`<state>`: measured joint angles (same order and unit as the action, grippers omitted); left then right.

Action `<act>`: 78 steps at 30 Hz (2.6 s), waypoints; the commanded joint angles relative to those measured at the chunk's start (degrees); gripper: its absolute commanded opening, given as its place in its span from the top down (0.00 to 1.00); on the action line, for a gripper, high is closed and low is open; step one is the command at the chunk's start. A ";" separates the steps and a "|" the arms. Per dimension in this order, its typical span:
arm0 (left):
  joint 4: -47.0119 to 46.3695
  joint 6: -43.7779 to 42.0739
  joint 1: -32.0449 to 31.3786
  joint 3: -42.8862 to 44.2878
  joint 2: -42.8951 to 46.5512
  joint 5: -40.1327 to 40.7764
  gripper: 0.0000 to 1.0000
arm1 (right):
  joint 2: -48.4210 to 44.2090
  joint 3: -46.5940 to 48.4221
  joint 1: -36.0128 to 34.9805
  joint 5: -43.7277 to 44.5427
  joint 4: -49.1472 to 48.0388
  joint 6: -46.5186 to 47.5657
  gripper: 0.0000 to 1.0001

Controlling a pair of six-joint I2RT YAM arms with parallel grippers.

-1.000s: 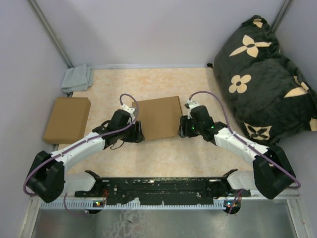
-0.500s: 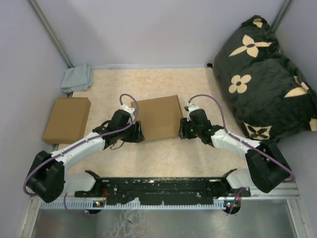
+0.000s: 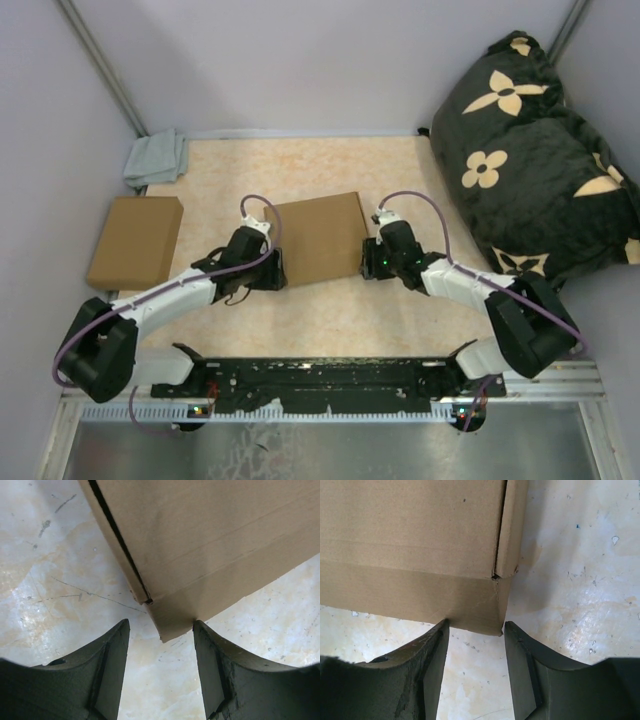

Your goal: Fold the paper box

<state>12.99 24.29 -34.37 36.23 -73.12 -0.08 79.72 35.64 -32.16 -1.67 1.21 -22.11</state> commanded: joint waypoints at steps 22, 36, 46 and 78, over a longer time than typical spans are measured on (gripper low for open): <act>-1.55 -0.35 -0.30 0.07 11.29 -7.24 1.00 | 13.16 39.90 1.12 -2.10 15.76 7.75 1.00; -12.05 -0.98 -2.87 -0.36 -4.47 -7.15 1.00 | 61.67 96.12 1.48 -7.43 31.38 13.84 1.00; -18.17 5.00 -4.27 1.69 -10.35 4.55 1.00 | 51.65 76.13 -0.72 -14.34 32.74 16.08 0.96; -20.53 12.98 -20.74 -5.79 5.01 4.74 0.91 | 40.92 60.22 -1.66 -16.20 26.56 8.45 0.93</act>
<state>-3.60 38.11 -54.33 29.43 -68.60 10.96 118.50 92.58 -35.27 -16.36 22.72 -12.67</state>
